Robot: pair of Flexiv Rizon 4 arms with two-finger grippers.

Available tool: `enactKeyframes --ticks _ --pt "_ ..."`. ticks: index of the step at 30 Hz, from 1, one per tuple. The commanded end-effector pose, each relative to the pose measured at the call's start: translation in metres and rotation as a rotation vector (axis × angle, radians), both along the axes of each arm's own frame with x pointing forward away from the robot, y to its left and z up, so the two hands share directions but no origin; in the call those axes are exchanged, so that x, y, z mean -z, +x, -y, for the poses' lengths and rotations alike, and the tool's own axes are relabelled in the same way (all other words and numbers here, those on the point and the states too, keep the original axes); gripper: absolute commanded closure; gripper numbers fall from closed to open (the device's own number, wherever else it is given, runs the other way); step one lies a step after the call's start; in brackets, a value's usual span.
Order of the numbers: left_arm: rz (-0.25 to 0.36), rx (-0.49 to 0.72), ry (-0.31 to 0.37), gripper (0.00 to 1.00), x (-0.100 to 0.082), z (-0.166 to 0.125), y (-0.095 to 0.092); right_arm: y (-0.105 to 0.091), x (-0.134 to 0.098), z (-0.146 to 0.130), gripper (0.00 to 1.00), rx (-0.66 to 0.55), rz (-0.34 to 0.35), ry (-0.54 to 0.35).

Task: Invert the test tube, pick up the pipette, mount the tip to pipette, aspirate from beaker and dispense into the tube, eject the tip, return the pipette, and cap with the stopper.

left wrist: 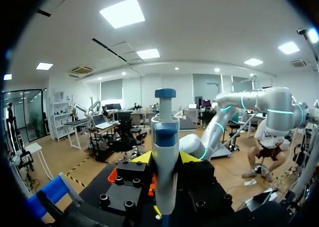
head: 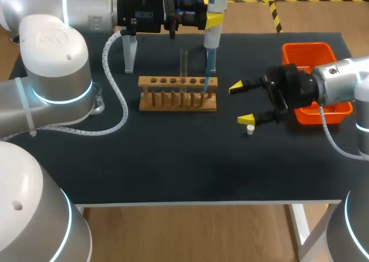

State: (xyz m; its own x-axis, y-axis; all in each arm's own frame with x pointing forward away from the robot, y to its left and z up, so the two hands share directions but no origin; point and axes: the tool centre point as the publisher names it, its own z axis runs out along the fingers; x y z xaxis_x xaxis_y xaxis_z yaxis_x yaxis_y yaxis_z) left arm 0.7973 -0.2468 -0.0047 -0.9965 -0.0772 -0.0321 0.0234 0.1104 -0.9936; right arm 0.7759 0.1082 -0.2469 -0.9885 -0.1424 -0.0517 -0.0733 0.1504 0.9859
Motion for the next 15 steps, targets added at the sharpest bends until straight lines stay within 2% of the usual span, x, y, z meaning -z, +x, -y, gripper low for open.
enactKeyframes --ticks 1,7,15 --pt "0.001 -0.001 -0.003 1.0 0.0 0.0 0.0 0.0 -0.001 0.001 0.0 0.001 0.0 -0.002" --pt "0.001 -0.001 -0.003 1.0 0.0 0.0 0.0 0.0 -0.001 0.001 0.0 0.001 0.0 -0.002" --pt "0.02 -0.079 -0.02 1.0 0.017 -0.061 0.018 0.0 -0.001 0.001 0.0 0.001 0.0 -0.002"
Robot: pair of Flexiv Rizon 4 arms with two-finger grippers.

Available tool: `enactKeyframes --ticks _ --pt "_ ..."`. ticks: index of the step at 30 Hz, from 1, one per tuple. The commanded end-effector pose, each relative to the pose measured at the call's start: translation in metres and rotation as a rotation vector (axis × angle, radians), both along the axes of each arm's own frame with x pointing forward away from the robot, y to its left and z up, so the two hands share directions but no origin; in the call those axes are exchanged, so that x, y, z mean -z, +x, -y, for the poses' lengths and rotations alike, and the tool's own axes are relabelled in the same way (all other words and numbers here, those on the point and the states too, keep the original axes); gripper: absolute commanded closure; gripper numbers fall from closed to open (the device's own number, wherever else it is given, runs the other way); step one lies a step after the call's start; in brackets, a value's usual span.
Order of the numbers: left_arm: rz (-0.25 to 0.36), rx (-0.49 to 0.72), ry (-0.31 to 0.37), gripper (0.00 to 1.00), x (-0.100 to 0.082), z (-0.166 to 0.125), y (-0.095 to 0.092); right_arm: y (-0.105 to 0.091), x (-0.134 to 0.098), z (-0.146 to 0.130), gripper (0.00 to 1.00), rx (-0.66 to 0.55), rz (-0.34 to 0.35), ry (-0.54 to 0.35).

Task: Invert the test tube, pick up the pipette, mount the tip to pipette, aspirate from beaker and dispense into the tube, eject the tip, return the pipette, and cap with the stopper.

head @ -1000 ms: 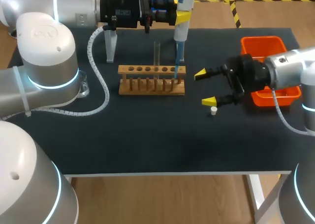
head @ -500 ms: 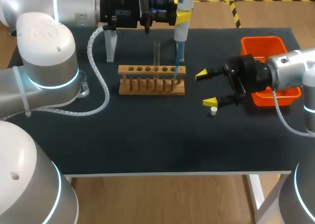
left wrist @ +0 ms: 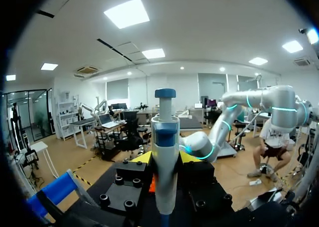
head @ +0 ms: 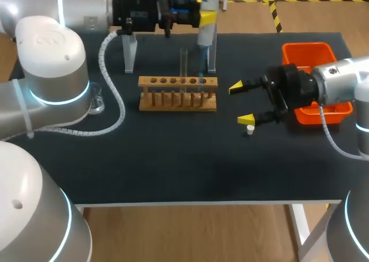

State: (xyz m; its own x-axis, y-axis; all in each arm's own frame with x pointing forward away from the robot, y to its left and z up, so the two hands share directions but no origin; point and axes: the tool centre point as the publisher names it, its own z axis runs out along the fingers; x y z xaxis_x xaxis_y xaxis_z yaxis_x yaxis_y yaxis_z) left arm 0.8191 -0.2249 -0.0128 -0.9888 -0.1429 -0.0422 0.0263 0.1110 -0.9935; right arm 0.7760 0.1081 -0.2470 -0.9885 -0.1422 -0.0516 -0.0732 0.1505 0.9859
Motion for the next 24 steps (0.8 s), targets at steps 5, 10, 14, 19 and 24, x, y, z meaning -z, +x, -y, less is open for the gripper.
enactKeyframes --ticks 5,10,14,19,24 --pt "0.021 -0.071 -0.013 1.0 0.016 -0.079 0.011 -0.001 -0.001 0.001 0.0 0.0 0.0 -0.002" --pt "0.041 -0.108 -0.014 1.0 0.021 -0.115 0.026 -0.001 -0.001 0.001 0.0 0.0 0.0 -0.002" --pt "0.037 -0.128 -0.014 1.0 0.027 -0.139 0.036 -0.001 -0.001 0.001 0.0 0.0 0.0 -0.002" --pt "0.031 -0.155 -0.018 1.0 0.037 -0.167 0.043 -0.001 -0.001 0.001 0.0 0.0 0.0 -0.002" --pt "0.031 -0.183 -0.022 1.0 0.049 -0.193 0.048 -0.001 -0.001 0.001 0.0 0.0 0.0 -0.002"
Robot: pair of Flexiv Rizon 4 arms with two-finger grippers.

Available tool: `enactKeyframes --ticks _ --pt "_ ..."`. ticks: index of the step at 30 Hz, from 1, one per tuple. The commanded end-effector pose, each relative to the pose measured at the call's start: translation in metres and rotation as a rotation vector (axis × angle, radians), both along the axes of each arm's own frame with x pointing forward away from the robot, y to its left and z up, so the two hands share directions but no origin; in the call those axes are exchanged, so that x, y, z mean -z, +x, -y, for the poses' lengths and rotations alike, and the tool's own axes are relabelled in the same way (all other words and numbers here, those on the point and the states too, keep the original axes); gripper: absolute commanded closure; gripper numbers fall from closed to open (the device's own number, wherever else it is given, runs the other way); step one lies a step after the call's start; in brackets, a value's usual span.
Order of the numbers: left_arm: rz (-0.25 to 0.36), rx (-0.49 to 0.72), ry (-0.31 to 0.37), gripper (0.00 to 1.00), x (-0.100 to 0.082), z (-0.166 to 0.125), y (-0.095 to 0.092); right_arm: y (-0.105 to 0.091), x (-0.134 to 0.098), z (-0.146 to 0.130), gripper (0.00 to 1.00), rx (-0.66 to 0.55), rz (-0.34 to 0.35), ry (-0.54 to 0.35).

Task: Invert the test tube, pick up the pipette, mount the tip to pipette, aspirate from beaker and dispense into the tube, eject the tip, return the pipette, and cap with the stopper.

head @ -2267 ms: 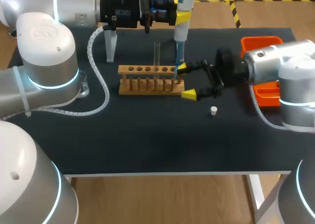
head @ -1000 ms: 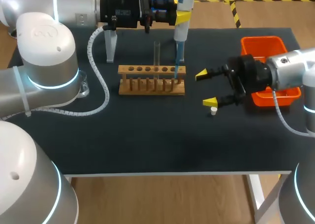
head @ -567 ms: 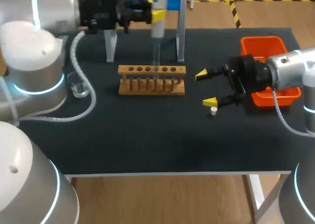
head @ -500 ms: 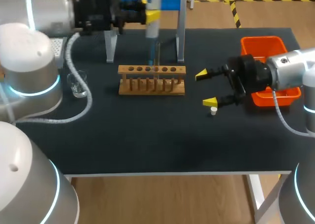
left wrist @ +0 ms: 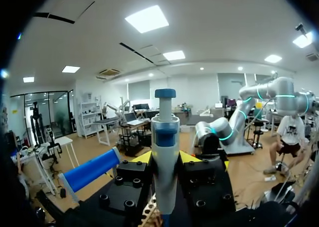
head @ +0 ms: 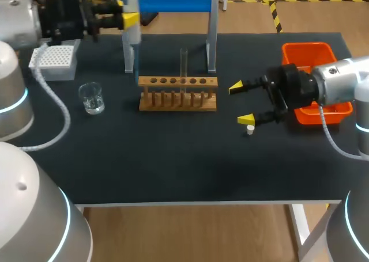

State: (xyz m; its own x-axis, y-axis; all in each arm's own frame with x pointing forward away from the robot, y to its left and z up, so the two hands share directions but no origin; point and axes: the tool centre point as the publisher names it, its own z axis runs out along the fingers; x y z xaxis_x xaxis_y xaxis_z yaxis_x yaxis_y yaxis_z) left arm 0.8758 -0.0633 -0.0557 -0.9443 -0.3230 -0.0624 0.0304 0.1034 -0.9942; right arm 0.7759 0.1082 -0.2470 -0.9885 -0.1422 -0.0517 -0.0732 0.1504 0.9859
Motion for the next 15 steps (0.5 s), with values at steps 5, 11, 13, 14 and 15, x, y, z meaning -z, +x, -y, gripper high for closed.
enactKeyframes --ticks 5,11,13,14,15 --pt "0.001 -0.028 -0.006 1.0 0.019 -0.056 -0.002 0.0 -0.001 0.001 0.0 0.0 0.0 -0.002" --pt "0.003 -0.062 -0.01 1.0 0.031 -0.078 0.004 0.0 -0.001 0.001 0.0 0.0 0.0 -0.002" --pt "0.006 -0.067 -0.012 1.0 0.035 -0.084 0.008 0.0 -0.001 0.001 0.0 0.0 0.0 -0.002" --pt "0.007 -0.07 -0.012 1.0 0.036 -0.086 0.01 0.0 -0.001 0.001 0.0 0.0 0.0 -0.002" --pt "0.006 -0.073 -0.011 1.0 0.038 -0.088 0.011 0.0 -0.001 0.001 0.0 0.0 0.0 -0.002"
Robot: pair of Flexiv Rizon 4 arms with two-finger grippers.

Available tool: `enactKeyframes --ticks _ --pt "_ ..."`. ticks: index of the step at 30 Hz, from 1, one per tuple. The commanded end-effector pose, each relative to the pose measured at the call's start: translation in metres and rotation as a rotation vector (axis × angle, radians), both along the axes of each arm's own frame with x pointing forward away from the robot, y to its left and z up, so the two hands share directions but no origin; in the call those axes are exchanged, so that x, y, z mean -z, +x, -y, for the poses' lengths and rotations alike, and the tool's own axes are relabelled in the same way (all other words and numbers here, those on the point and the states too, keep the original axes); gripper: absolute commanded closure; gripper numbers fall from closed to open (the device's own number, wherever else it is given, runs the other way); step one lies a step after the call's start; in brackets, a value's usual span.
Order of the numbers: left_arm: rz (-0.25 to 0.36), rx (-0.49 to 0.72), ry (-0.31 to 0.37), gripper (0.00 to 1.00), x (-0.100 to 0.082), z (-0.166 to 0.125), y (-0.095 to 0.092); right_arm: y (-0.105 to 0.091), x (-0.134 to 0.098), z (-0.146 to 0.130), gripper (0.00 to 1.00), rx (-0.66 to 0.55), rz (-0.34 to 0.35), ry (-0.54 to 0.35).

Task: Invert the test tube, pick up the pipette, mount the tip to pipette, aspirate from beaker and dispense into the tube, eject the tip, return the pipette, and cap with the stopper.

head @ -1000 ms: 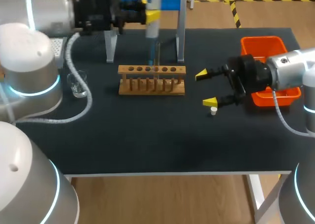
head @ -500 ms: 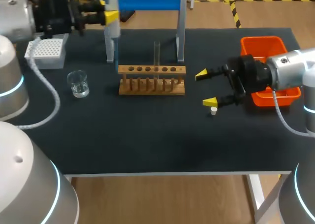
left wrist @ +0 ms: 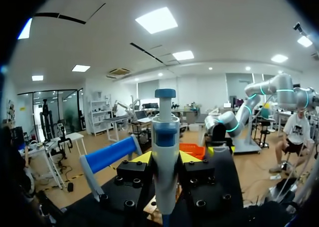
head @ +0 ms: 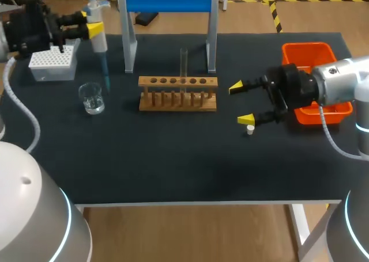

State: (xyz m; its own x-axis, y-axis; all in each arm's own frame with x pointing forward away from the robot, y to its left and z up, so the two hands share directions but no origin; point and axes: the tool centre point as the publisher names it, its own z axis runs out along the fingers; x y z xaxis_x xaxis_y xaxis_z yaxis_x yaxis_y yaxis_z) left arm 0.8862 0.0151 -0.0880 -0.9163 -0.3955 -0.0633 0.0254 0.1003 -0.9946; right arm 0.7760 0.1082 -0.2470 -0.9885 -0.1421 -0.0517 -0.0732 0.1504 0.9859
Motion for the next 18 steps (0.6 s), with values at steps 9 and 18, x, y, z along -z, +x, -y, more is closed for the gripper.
enactKeyframes --ticks 9,18 --pt "0.017 -0.022 -0.011 1.0 0.014 -0.024 0.012 -0.001 -0.001 0.001 0.0 0.0 0.0 -0.003" --pt "0.015 -0.033 -0.012 1.0 0.02 -0.032 0.021 -0.001 -0.001 0.001 0.0 0.0 0.0 -0.003"
